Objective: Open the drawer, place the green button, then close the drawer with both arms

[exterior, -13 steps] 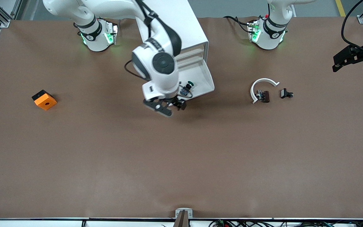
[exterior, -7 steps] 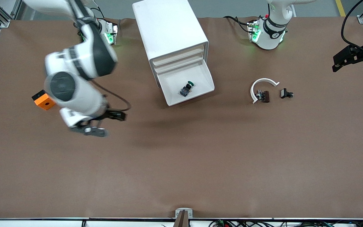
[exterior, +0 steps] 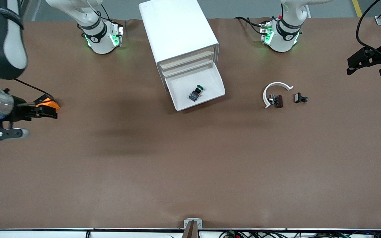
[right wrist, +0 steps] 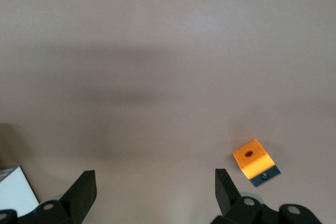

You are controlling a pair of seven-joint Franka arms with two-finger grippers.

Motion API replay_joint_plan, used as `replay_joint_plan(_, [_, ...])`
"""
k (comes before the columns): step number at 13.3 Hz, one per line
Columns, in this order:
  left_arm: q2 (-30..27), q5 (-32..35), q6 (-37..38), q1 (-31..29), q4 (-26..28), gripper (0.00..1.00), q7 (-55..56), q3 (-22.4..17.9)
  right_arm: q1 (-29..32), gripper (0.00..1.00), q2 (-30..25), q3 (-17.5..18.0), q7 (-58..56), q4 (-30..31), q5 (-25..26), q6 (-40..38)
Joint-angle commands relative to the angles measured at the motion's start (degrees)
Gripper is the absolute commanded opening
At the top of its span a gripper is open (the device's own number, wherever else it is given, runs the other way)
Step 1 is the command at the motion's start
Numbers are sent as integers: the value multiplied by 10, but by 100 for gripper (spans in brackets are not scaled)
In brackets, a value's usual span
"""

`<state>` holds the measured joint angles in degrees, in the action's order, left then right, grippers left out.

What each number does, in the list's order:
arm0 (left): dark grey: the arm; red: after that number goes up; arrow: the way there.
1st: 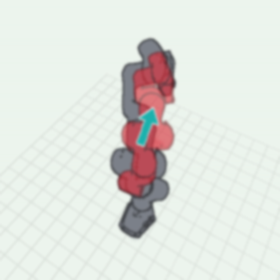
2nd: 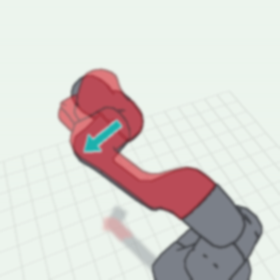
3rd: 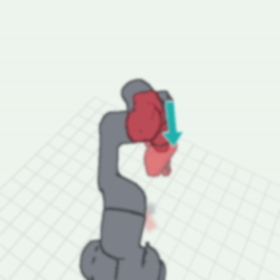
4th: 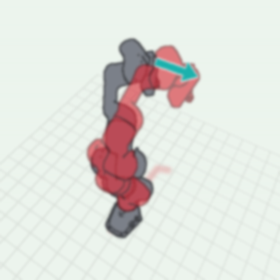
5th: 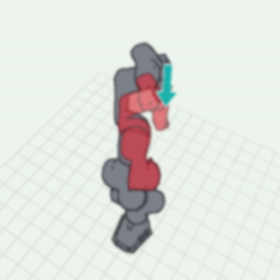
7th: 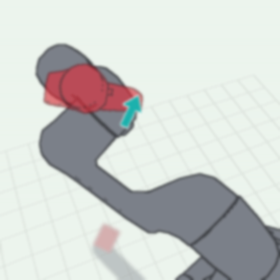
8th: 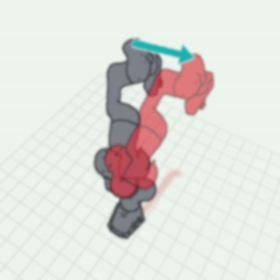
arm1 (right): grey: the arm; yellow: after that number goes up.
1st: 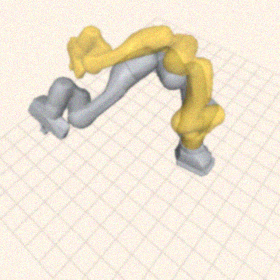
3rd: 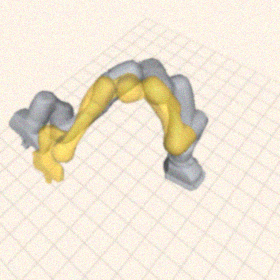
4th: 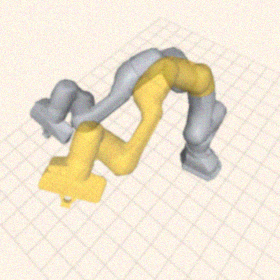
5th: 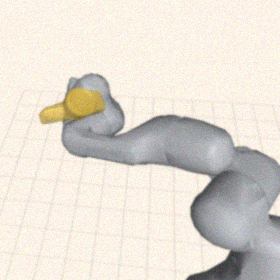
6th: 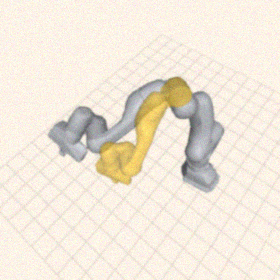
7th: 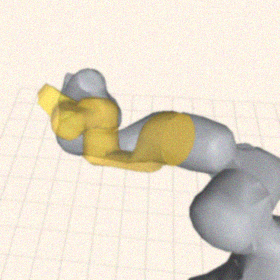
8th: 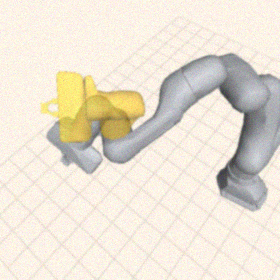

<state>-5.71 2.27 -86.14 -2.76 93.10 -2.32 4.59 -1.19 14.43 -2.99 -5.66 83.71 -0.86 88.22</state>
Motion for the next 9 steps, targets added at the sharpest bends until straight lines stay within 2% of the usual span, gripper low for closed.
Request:
replay_joint_plan(1, [11, -10, -20, 5, 17, 100, 4, 5, 28, 100, -26, 13, -1, 2, 9, -29])
replay_joint_plan(4, [59, -15, -61, 9, 24, 100, 13, 40, 60, 100, -24, 15, -6, -46, 4, -73])
replay_joint_plan(9, [163, -13, -108, 11, 23, 100, 151, 131, 65, 100, -28, 18, 1, -55, 5, -77])
